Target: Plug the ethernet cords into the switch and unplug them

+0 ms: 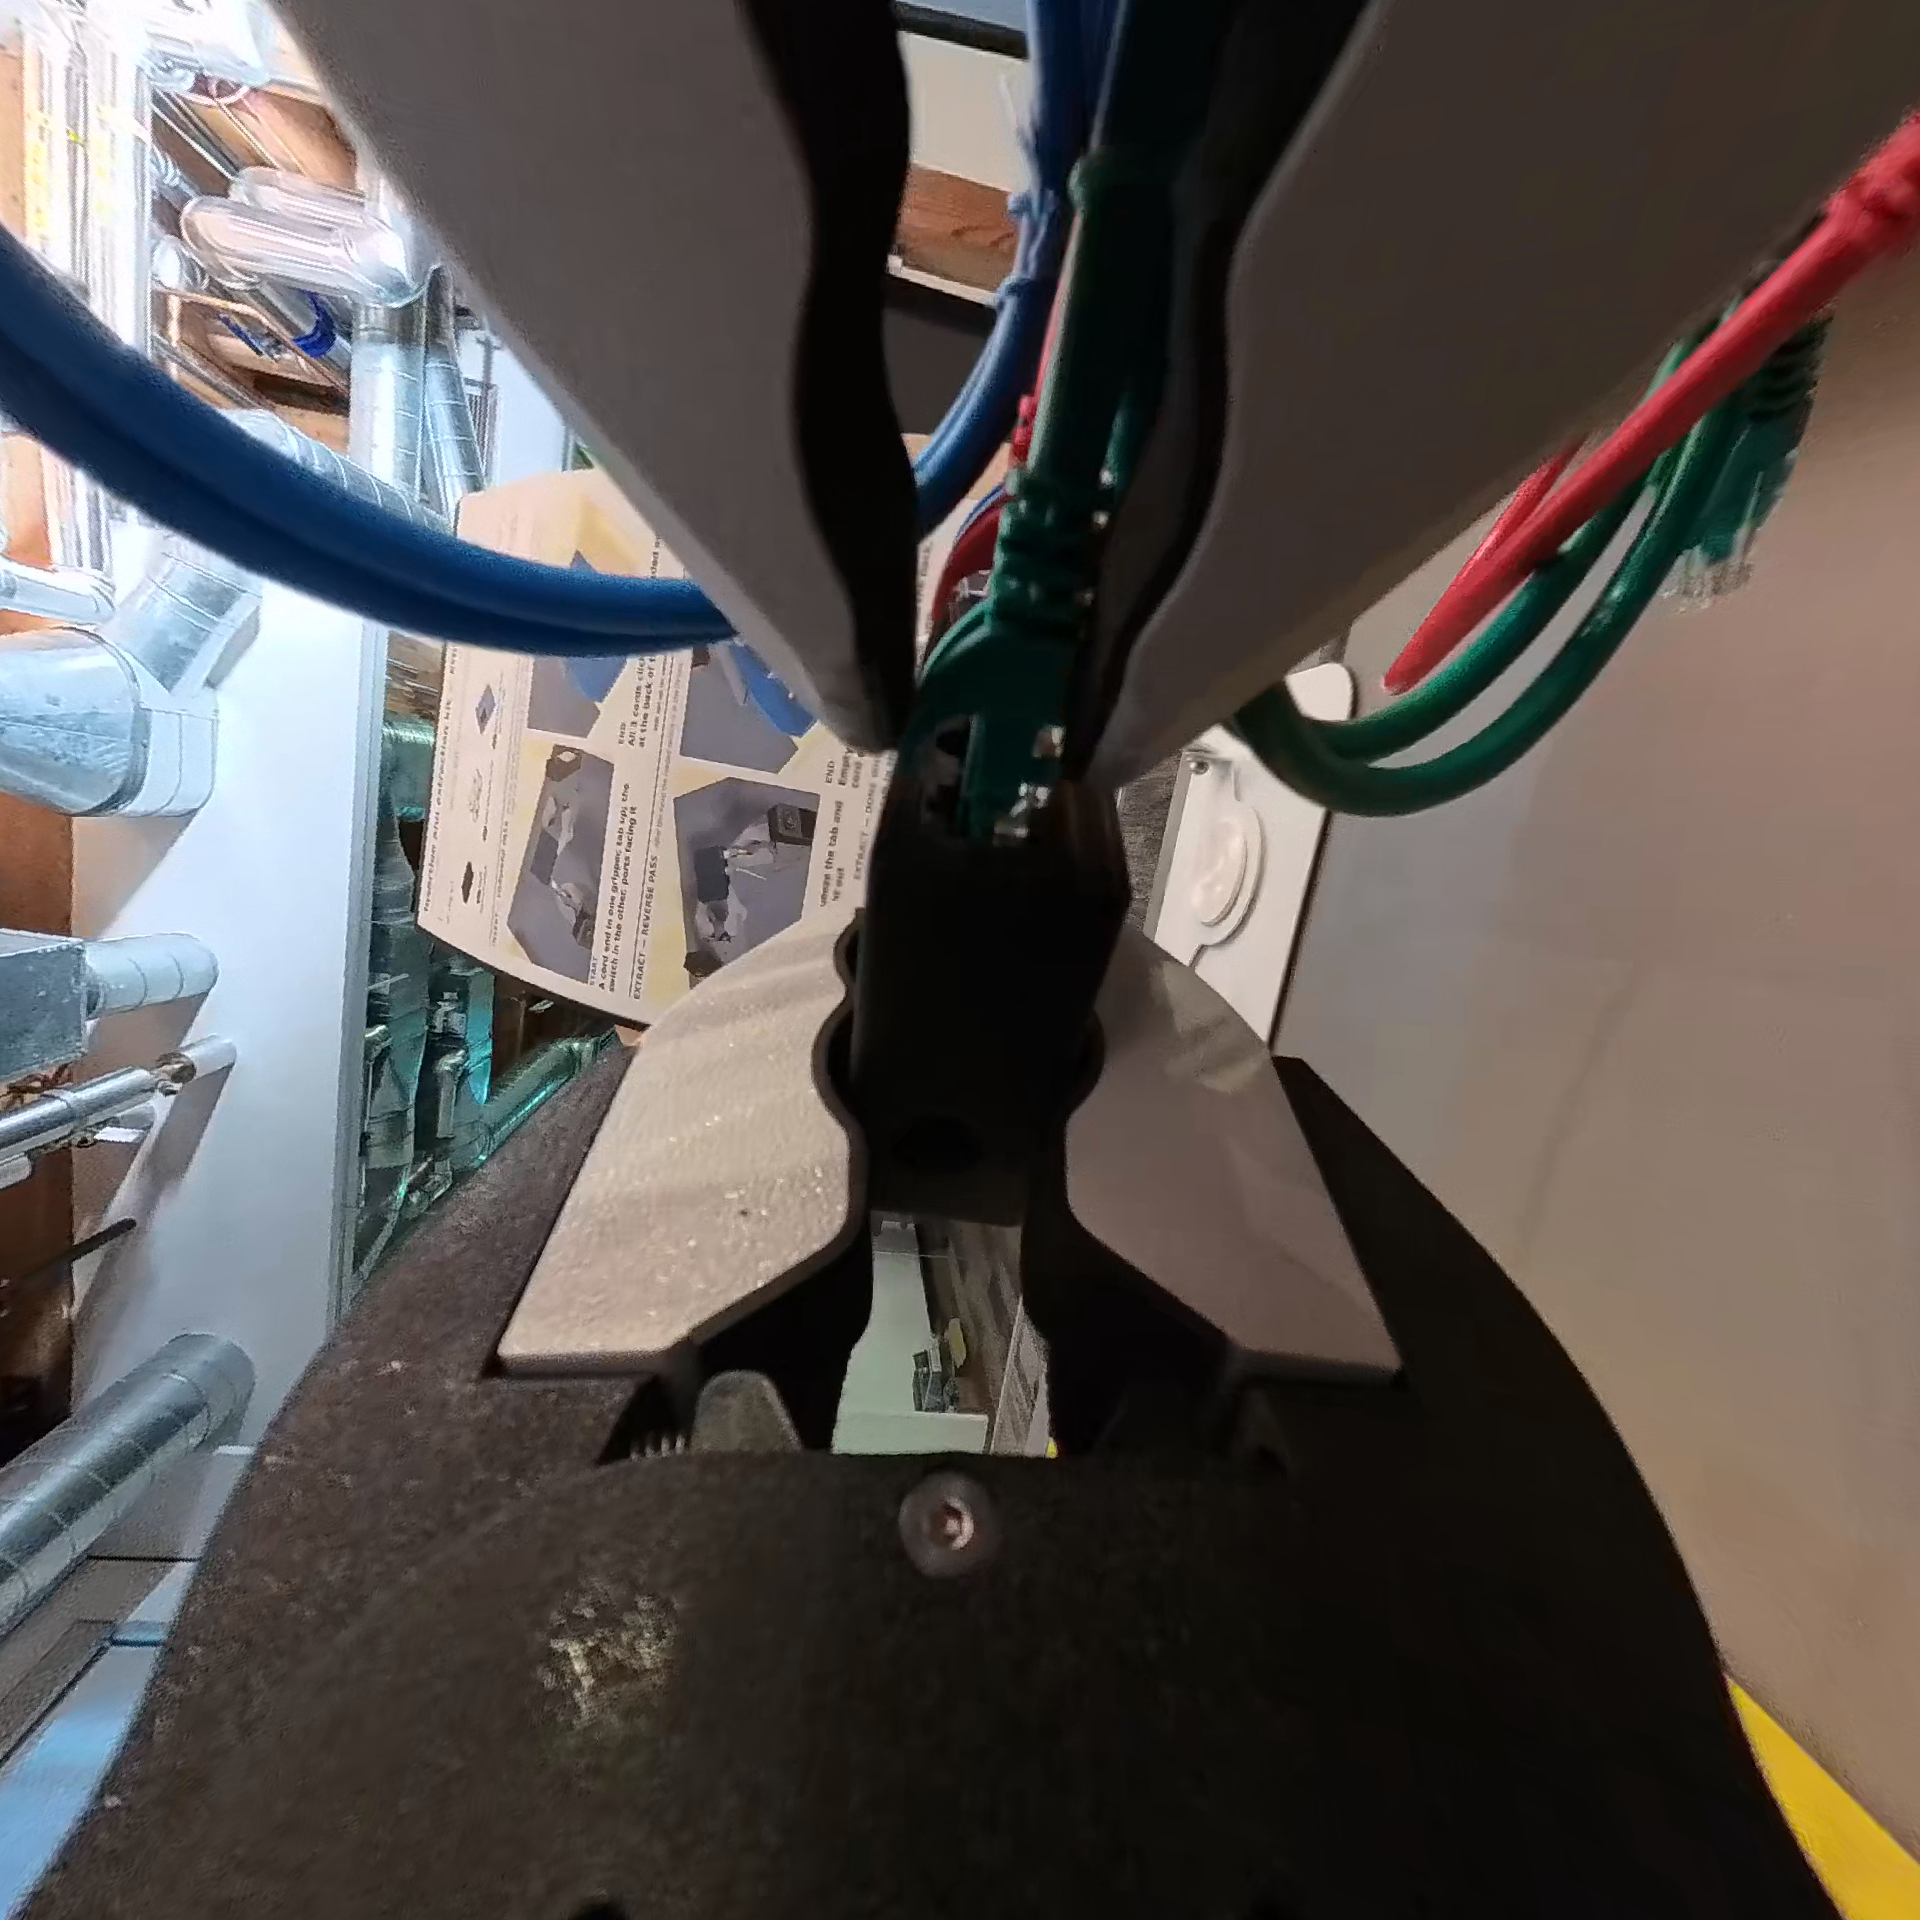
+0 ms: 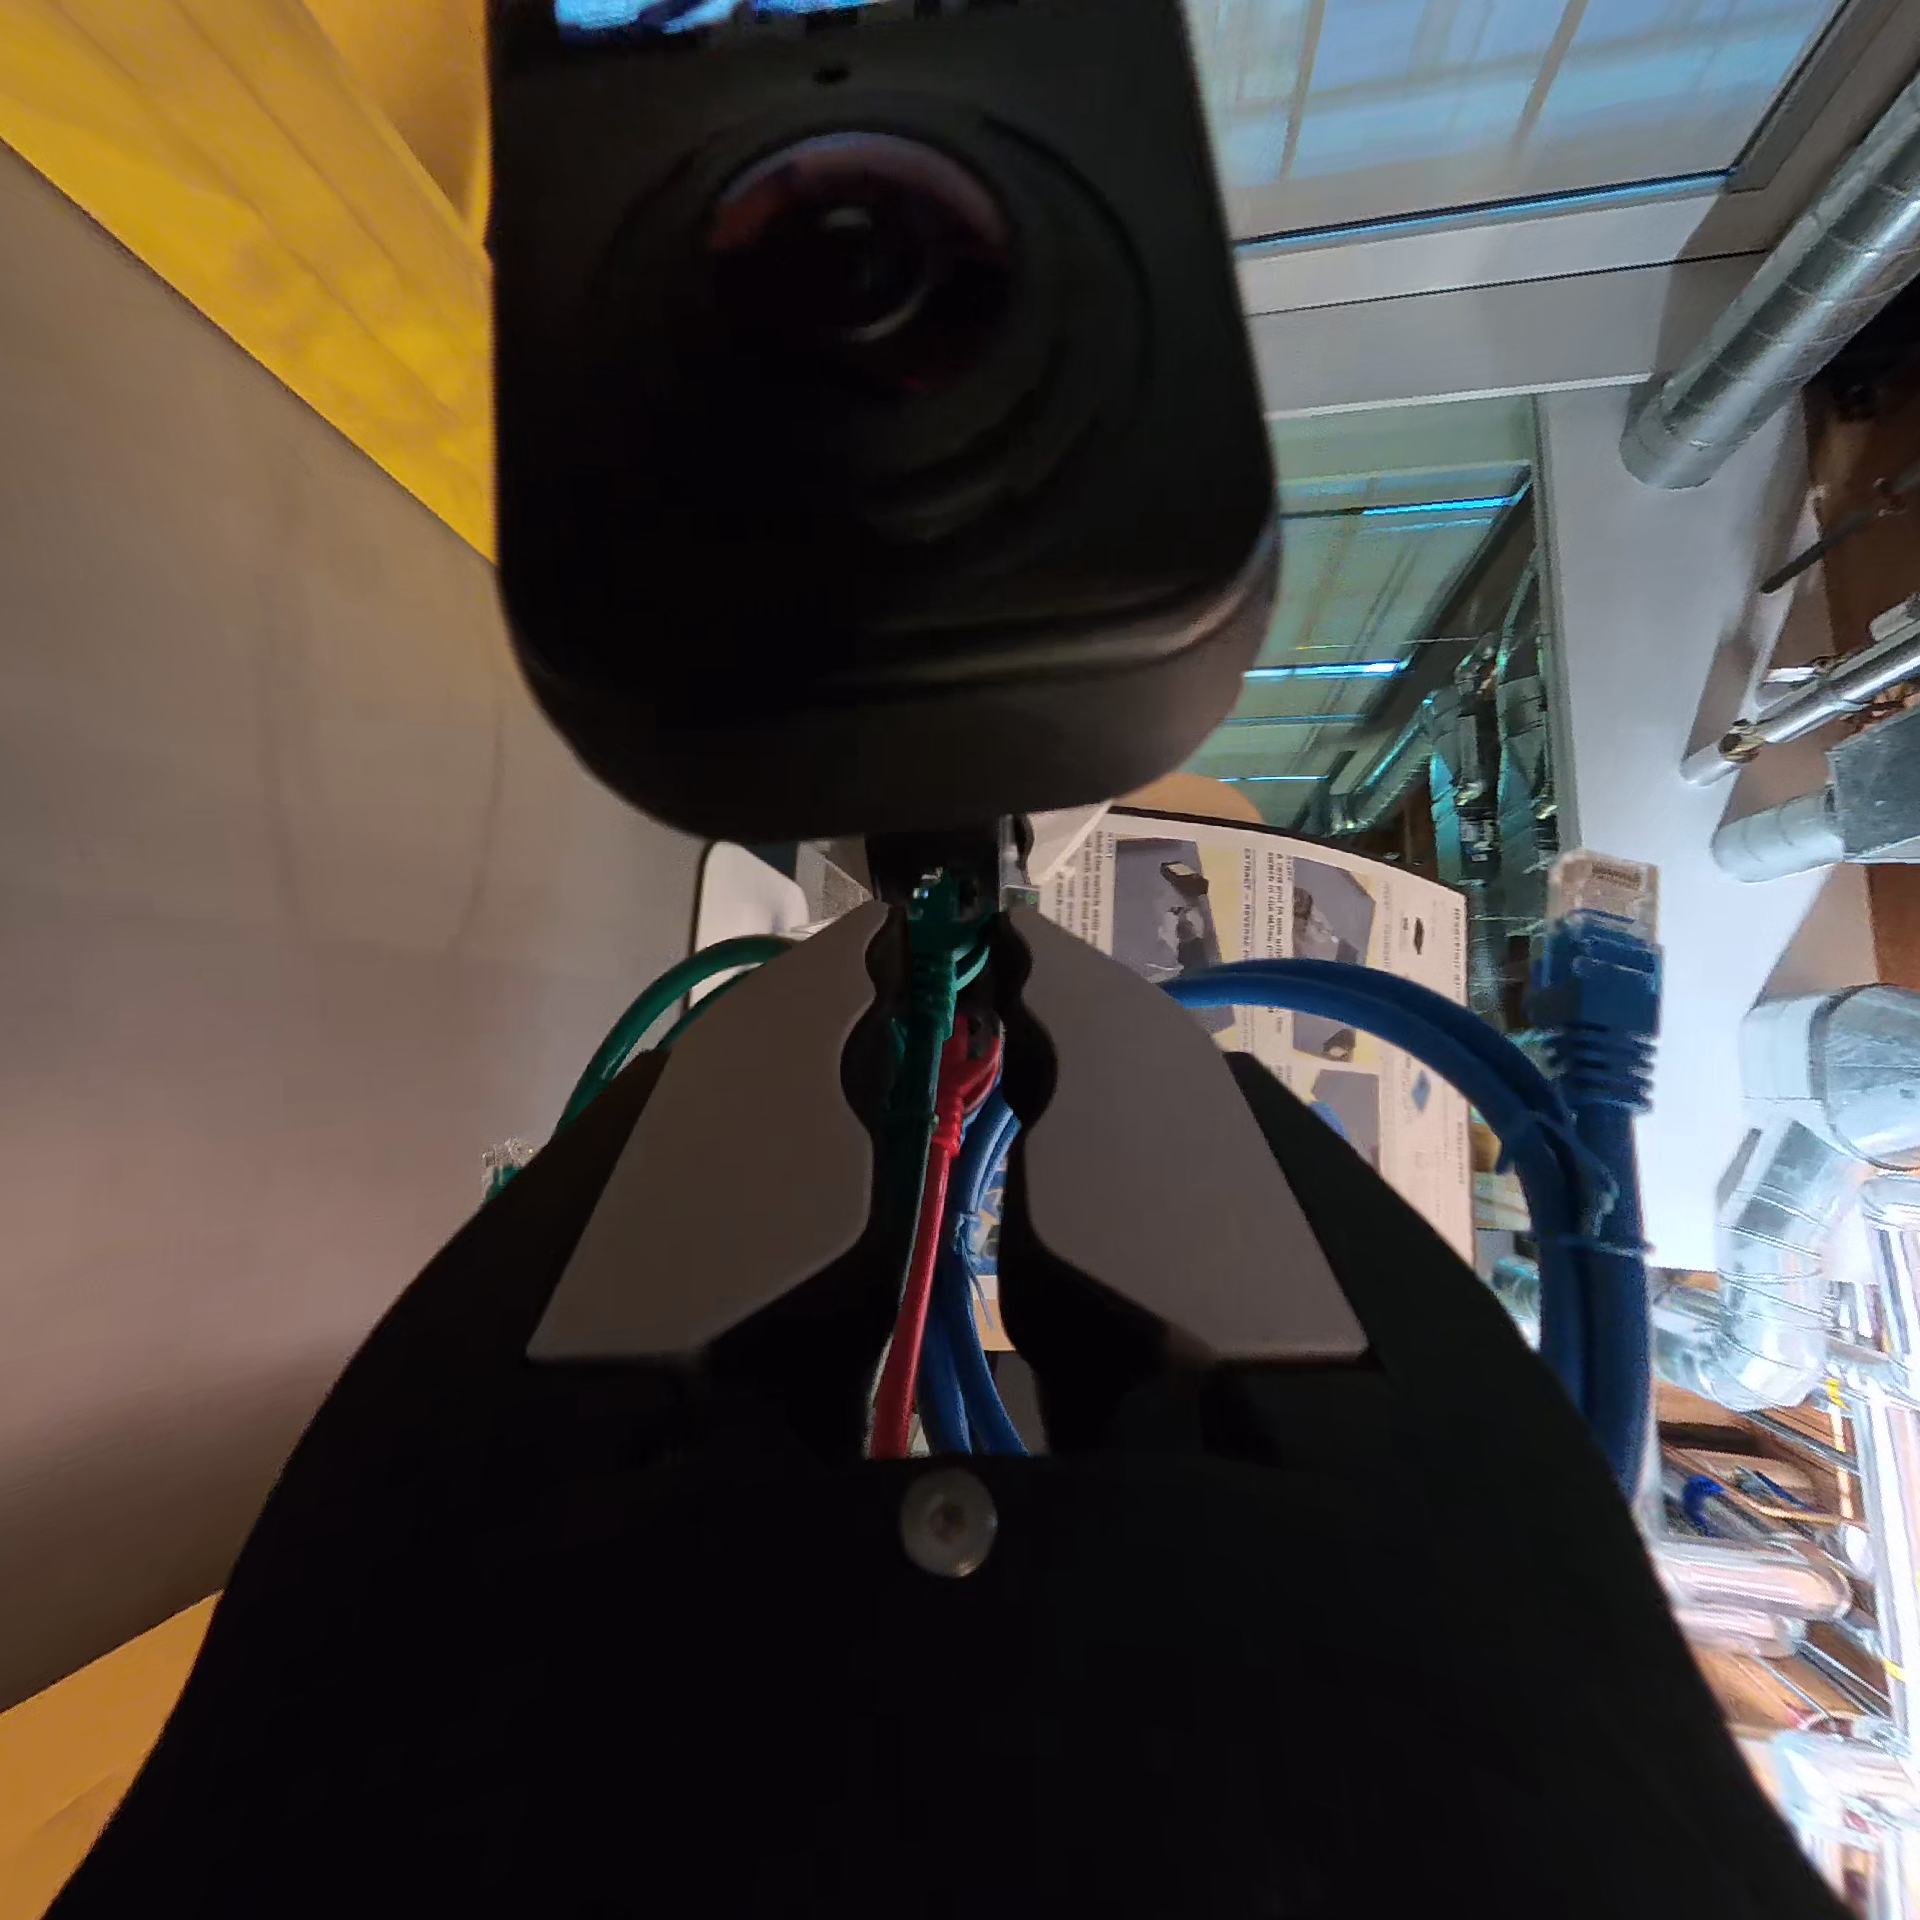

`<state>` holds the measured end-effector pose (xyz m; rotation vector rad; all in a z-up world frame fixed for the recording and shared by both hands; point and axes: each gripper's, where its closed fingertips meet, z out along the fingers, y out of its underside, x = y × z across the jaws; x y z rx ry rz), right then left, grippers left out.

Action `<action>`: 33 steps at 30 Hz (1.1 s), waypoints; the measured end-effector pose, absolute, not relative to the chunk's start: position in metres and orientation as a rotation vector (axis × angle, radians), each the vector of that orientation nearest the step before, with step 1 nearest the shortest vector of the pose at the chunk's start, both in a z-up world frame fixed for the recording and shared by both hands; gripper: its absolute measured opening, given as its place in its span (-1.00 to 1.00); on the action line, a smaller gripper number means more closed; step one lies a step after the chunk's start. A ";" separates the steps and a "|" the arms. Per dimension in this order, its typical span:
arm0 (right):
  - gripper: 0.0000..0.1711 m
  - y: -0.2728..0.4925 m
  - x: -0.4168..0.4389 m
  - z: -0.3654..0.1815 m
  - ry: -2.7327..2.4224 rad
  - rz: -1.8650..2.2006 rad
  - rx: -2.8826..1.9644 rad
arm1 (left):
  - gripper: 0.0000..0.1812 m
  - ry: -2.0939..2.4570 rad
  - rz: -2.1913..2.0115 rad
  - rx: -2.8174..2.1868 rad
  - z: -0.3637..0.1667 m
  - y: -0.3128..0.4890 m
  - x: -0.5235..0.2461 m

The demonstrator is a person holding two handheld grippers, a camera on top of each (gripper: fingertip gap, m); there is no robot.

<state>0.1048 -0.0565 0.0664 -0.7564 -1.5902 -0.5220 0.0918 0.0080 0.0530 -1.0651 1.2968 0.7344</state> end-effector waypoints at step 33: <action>-0.81 -0.053 0.127 0.017 -1.870 -0.504 -0.993 | -0.66 1.487 0.720 -1.137 0.000 0.018 0.105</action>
